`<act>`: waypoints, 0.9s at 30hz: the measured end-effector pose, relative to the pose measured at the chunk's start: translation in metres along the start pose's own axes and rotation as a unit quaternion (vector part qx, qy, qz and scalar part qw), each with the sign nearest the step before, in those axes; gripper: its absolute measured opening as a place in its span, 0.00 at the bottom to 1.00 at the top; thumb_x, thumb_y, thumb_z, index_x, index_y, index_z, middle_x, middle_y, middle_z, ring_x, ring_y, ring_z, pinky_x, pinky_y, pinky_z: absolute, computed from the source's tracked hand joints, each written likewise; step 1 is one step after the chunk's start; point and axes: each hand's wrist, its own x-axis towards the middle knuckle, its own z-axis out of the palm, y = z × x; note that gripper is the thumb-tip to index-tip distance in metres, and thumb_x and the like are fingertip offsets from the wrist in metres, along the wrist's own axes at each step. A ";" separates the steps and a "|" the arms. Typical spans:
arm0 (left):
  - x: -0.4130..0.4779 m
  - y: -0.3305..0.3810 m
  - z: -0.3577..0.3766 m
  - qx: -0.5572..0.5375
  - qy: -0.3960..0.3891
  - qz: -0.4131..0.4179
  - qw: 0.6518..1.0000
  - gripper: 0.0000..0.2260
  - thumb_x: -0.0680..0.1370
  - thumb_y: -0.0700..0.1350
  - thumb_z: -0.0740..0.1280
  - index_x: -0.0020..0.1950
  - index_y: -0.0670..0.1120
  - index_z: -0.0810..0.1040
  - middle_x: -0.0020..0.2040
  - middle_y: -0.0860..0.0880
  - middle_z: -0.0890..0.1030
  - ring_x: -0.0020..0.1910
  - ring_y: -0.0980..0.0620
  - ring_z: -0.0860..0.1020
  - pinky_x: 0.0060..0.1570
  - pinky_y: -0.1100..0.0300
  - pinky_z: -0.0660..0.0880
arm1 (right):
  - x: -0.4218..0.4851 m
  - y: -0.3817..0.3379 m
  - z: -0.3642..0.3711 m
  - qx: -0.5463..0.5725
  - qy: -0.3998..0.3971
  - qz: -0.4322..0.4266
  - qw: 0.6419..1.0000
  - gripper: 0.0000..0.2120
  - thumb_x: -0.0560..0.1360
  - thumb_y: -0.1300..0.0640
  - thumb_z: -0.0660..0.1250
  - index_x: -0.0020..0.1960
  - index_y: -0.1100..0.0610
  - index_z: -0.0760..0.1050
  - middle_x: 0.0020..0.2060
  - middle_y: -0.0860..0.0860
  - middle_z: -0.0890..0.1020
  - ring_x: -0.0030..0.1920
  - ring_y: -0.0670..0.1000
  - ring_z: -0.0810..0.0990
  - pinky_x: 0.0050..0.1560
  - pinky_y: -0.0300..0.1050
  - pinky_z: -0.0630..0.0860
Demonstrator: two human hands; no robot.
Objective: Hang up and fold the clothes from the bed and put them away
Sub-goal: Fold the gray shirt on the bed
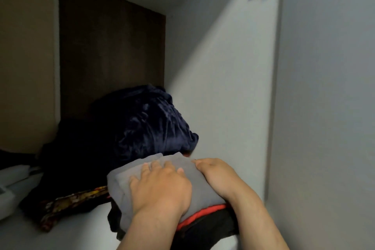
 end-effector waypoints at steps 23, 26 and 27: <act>-0.157 -0.039 0.014 -0.003 0.095 0.388 0.917 0.32 0.53 0.50 0.84 0.55 0.43 0.85 0.57 0.42 0.84 0.57 0.40 0.83 0.54 0.36 0.77 | -0.278 -0.006 0.026 -0.276 0.213 0.033 0.936 0.35 0.65 0.58 0.79 0.70 0.53 0.74 0.69 0.52 0.76 0.69 0.55 0.76 0.64 0.50 0.74; -0.173 -0.054 0.027 -0.010 0.082 0.412 0.908 0.31 0.54 0.49 0.84 0.55 0.43 0.85 0.57 0.43 0.84 0.57 0.41 0.82 0.58 0.40 0.77 | -0.313 -0.012 0.035 -0.271 0.210 0.079 0.936 0.31 0.75 0.55 0.70 0.76 0.50 0.66 0.76 0.50 0.66 0.77 0.51 0.63 0.74 0.42 0.57; -0.178 -0.059 0.031 -0.016 0.073 0.419 0.905 0.31 0.55 0.49 0.84 0.56 0.44 0.85 0.58 0.43 0.84 0.58 0.41 0.82 0.61 0.43 0.76 | -0.323 -0.014 0.039 -0.266 0.208 0.089 0.937 0.31 0.77 0.54 0.67 0.78 0.49 0.63 0.78 0.49 0.63 0.79 0.49 0.59 0.74 0.39 0.52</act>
